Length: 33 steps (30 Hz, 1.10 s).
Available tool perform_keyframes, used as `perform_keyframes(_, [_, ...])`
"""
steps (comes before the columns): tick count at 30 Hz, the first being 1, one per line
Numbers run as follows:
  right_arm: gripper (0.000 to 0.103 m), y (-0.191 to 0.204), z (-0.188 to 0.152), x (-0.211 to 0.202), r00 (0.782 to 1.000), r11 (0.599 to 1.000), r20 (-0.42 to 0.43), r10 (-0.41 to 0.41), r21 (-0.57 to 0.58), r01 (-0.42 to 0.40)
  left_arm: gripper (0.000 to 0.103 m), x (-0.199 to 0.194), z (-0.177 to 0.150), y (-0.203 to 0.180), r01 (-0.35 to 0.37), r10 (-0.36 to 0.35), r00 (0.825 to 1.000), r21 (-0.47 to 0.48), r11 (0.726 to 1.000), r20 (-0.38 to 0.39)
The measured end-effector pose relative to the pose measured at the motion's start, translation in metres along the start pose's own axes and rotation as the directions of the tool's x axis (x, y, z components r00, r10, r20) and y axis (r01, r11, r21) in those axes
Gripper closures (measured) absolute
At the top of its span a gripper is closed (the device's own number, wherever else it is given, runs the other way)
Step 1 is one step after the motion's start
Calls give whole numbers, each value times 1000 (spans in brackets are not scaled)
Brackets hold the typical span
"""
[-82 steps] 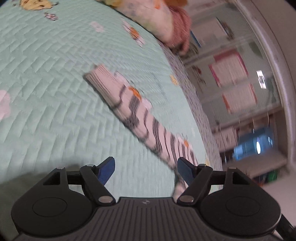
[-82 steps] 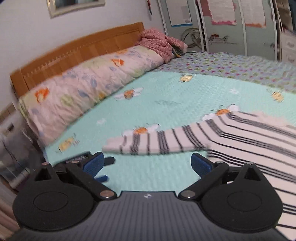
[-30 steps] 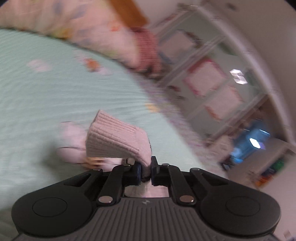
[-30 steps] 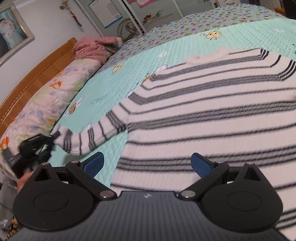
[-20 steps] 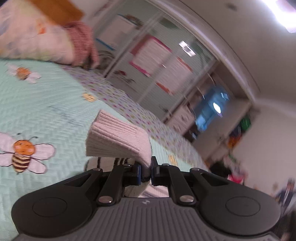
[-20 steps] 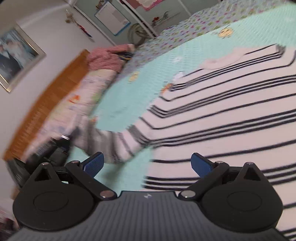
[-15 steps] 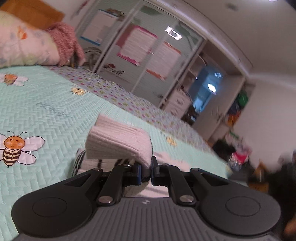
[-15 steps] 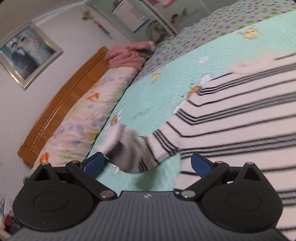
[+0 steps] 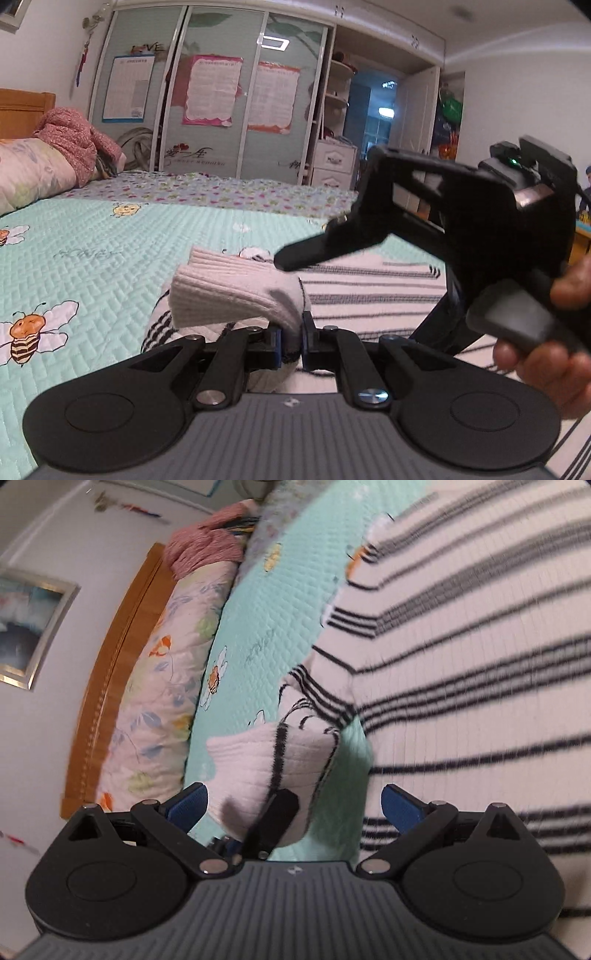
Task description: Fold clothes
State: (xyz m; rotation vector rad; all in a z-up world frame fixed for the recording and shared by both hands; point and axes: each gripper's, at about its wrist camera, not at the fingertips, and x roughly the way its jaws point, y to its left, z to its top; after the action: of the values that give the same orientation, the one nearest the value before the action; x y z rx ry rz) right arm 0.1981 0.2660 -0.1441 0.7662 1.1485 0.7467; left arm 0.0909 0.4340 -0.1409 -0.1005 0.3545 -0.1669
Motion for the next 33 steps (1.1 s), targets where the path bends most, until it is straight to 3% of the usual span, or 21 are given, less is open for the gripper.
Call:
perform_keyframes(4, [3, -6, 2, 8, 1000, 997, -23, 21, 72, -19, 94, -5, -4, -6, 5, -6, 1000, 51, 999, 25])
perform_keyframes(9, [4, -23, 6, 16, 993, 980, -48, 112, 172, -102, 94, -7, -12, -16, 31, -34, 999, 134, 991, 21])
perform_keyframes(10, [11, -24, 6, 17, 992, 980, -50, 117, 169, -107, 94, -8, -13, -18, 39, -42, 999, 142, 989, 18])
perform_keyframes(11, [27, -25, 6, 18, 991, 980, -51, 122, 165, -112, 94, -9, -14, -18, 45, -48, 999, 144, 989, 16])
perform_keyframes(13, [43, -25, 7, 19, 990, 982, -57, 127, 146, -118, 93, -11, -16, -18, 51, -54, 998, 140, 989, 17])
perform_keyframes(14, [57, -22, 7, 19, 991, 986, -55, 121, 118, -114, 93, -12, -16, -17, 52, -55, 998, 133, 990, 19])
perform_keyframes(15, [64, -18, 8, 18, 992, 990, -52, 114, 88, -109, 91, -13, -17, -16, 52, -55, 998, 126, 991, 20])
perform_keyframes(16, [77, -14, 8, 17, 993, 993, -49, 107, 57, -104, 84, -14, -17, -15, 52, -55, 998, 119, 992, 22])
perform_keyframes(17, [81, -10, 9, 16, 994, 995, -46, 100, 27, -99, 80, -17, -18, -14, 48, -51, 998, 102, 994, 26])
perform_keyframes(19, [84, 3, 11, 14, 994, 994, -25, 103, -39, -103, 54, -24, -20, -12, 39, -41, 999, 62, 997, 35])
perform_keyframes(21, [86, 18, 14, 11, 993, 989, -2, 118, -94, -118, 43, -32, -25, -8, 30, -30, 999, -19, 999, 26])
perform_keyframes(23, [86, 32, 21, 5, 990, 983, 24, 136, -131, -132, 42, -38, -29, -2, 18, -20, 1000, -104, 994, -13])
perform_keyframes(26, [87, 51, 33, -7, 982, 973, 76, 172, -167, -157, 42, -35, -37, 6, 22, -54, 988, -213, 977, -147])
perform_keyframes(30, [86, 71, 50, -22, 974, 969, 125, 190, -186, -165, 42, -24, -43, 17, 55, -177, 944, -398, 916, -277])
perform_keyframes(33, [86, 80, 56, -29, 972, 968, 143, 185, -198, -155, 42, -19, -54, 22, 55, -248, 914, -508, 860, -321])
